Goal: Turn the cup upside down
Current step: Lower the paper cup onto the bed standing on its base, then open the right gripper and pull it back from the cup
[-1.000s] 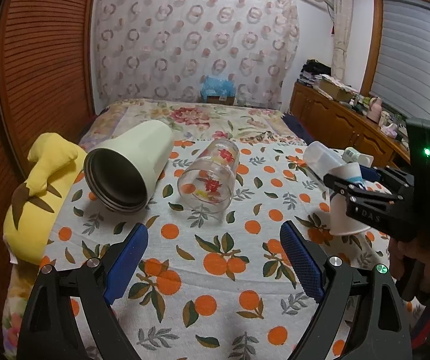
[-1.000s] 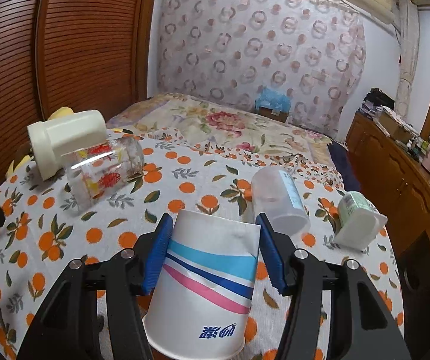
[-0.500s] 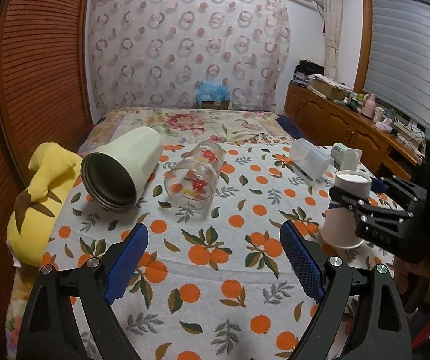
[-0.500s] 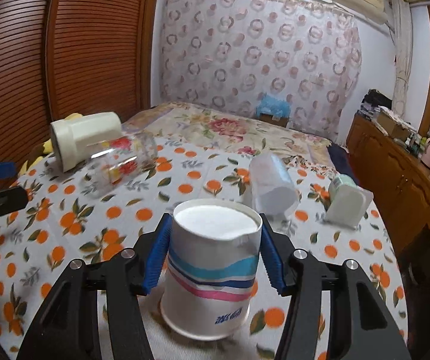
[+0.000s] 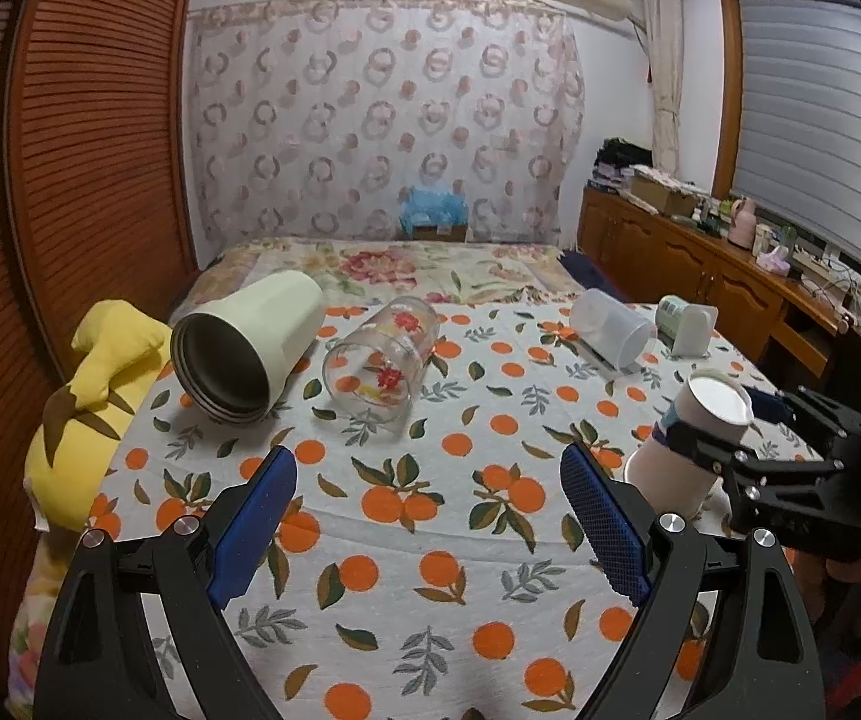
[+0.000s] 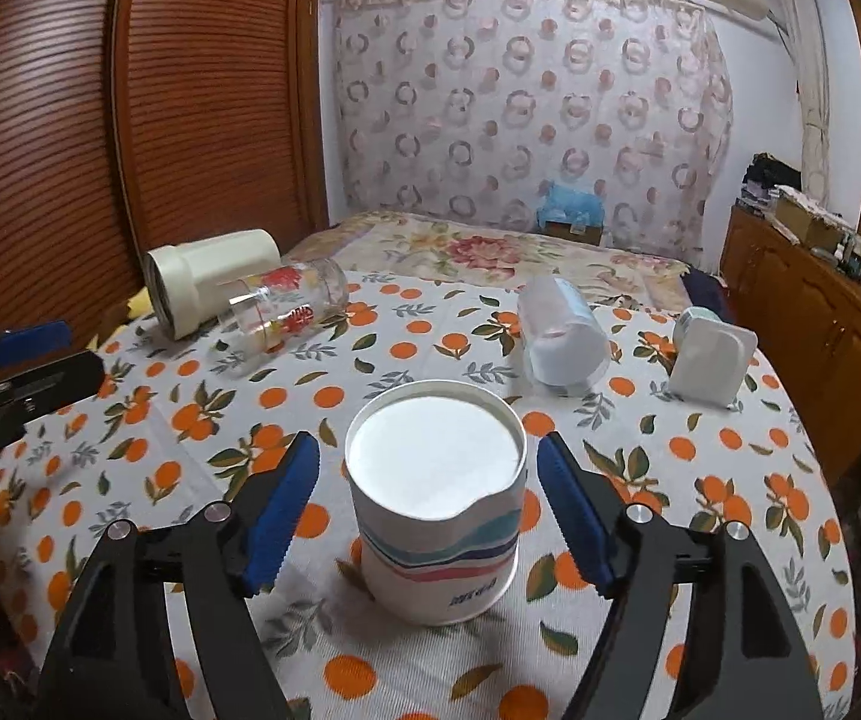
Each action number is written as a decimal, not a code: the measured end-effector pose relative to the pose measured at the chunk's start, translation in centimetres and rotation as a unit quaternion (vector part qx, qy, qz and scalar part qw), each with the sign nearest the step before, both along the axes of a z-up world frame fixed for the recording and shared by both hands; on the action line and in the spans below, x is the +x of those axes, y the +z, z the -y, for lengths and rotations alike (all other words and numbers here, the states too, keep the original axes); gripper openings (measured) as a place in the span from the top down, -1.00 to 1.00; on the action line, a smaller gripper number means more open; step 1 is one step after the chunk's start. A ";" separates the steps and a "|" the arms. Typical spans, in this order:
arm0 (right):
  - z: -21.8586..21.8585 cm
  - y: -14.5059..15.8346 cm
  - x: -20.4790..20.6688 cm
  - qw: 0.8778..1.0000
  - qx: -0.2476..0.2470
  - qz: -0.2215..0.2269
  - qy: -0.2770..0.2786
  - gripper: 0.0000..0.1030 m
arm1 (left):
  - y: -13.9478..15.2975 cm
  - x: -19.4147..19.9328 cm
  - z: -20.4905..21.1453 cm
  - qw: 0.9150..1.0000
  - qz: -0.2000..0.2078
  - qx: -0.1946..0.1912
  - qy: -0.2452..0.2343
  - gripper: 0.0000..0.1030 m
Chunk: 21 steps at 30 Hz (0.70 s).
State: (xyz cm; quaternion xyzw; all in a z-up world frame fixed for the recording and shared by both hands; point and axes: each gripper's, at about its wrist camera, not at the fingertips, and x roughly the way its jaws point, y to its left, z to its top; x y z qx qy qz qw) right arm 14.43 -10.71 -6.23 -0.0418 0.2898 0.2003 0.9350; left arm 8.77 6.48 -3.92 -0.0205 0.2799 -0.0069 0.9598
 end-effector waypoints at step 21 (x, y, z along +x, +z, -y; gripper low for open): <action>4.3 2.6 -5.6 0.997 0.059 0.028 -0.050 -0.95 | 1.5 -2.4 4.8 0.999 0.038 0.022 0.001 -0.87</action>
